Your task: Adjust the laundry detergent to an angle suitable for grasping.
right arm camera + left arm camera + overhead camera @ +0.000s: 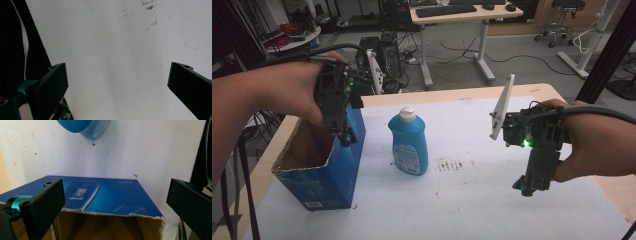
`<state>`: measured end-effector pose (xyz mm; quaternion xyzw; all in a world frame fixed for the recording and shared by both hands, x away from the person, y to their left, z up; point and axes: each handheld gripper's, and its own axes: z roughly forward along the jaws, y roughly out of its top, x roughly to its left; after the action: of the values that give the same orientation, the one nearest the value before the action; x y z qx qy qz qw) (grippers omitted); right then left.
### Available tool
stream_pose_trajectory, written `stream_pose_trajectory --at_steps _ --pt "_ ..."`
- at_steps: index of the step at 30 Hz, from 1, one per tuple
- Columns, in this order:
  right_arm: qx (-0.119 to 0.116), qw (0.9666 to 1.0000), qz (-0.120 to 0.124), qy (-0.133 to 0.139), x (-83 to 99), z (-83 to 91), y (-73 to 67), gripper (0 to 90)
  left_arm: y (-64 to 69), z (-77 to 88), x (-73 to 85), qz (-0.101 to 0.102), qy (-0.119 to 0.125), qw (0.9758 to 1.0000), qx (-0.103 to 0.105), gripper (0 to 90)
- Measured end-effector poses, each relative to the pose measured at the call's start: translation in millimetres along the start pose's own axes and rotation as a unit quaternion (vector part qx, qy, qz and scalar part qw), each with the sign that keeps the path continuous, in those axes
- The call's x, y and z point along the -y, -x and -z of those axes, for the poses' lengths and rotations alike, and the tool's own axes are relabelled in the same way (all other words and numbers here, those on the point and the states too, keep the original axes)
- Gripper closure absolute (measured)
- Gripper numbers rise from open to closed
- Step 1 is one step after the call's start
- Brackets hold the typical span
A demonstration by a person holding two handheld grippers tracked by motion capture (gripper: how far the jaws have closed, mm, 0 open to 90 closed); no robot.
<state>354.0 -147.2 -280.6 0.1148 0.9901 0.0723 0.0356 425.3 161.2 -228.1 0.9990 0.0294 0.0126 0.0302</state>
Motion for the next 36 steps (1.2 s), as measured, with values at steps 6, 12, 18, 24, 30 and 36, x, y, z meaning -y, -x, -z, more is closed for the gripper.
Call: stream_pose_trajectory --at_steps 6,12,18,24,30,36 --pt "0.016 0.9968 -0.027 0.074 -9.2 2.9 5.5 2.1 10.8 6.0 1.0 -0.003 -0.004 1.0000 -0.004 1.8" --pt "0.031 0.9804 -0.070 0.181 -24.6 -2.6 10.6 2.0 17.8 11.2 0.7 -0.006 -0.005 0.9999 -0.007 1.8" --pt "0.044 0.9614 -0.086 0.258 -41.2 -16.7 15.2 2.0 21.5 12.6 -0.6 -0.006 -0.004 1.0000 -0.006 1.8" --pt "0.033 0.9497 -0.105 0.293 -51.9 -27.4 22.2 2.0 22.1 13.3 -0.5 -0.008 -0.001 0.9999 -0.007 1.8" --pt "0.030 0.9468 -0.113 0.300 -56.6 -35.9 27.1 2.0 20.9 12.8 1.6 -0.006 -0.002 1.0000 -0.007 1.8" --pt "0.036 0.9404 -0.126 0.314 -64.2 -42.8 29.7 2.0 19.7 12.0 1.8 -0.008 -0.002 0.9999 -0.007 1.8"
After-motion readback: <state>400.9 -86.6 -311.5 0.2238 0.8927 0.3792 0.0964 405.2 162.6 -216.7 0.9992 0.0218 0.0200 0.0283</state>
